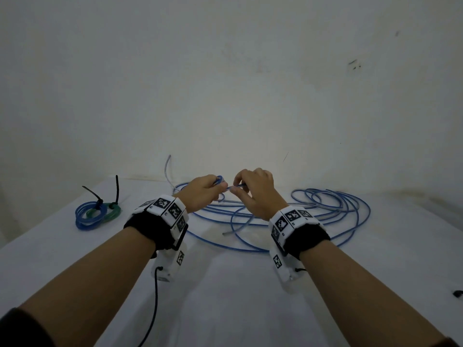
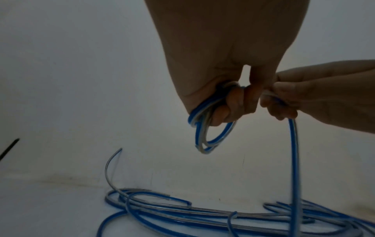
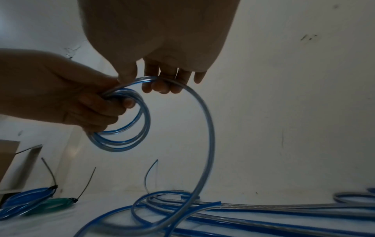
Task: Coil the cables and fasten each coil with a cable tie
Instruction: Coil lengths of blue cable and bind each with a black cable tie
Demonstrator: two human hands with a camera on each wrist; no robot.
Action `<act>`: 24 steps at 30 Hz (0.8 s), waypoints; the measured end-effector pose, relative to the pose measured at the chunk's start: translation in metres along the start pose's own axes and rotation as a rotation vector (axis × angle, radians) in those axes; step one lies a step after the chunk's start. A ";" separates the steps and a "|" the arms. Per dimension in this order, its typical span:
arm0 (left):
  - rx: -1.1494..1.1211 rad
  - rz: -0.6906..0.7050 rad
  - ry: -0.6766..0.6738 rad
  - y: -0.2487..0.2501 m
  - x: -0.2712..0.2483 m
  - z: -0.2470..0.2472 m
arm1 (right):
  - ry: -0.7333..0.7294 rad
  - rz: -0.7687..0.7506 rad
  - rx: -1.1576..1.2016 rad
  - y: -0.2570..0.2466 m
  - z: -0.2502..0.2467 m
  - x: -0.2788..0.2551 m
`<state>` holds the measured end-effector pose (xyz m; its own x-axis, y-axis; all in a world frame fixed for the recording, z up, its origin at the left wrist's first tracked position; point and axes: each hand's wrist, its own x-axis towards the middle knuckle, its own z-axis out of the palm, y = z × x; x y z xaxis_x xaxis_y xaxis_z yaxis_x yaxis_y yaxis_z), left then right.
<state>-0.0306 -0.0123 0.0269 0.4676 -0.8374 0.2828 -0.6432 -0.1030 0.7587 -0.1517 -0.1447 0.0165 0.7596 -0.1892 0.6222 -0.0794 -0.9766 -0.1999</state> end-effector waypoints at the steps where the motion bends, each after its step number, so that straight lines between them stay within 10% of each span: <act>1: -0.051 0.011 -0.005 -0.001 0.000 -0.002 | -0.004 0.006 0.008 0.003 -0.002 0.000; 9: -0.234 -0.066 -0.210 0.011 -0.004 0.004 | 0.144 -0.088 -0.103 -0.002 0.000 0.006; 24: -0.639 -0.076 -0.178 0.013 -0.002 -0.004 | -0.033 0.310 0.264 0.010 0.002 -0.001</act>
<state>-0.0375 -0.0097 0.0389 0.3546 -0.9220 0.1555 -0.1010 0.1275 0.9867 -0.1522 -0.1537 0.0126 0.7461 -0.4629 0.4785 -0.1426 -0.8132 -0.5643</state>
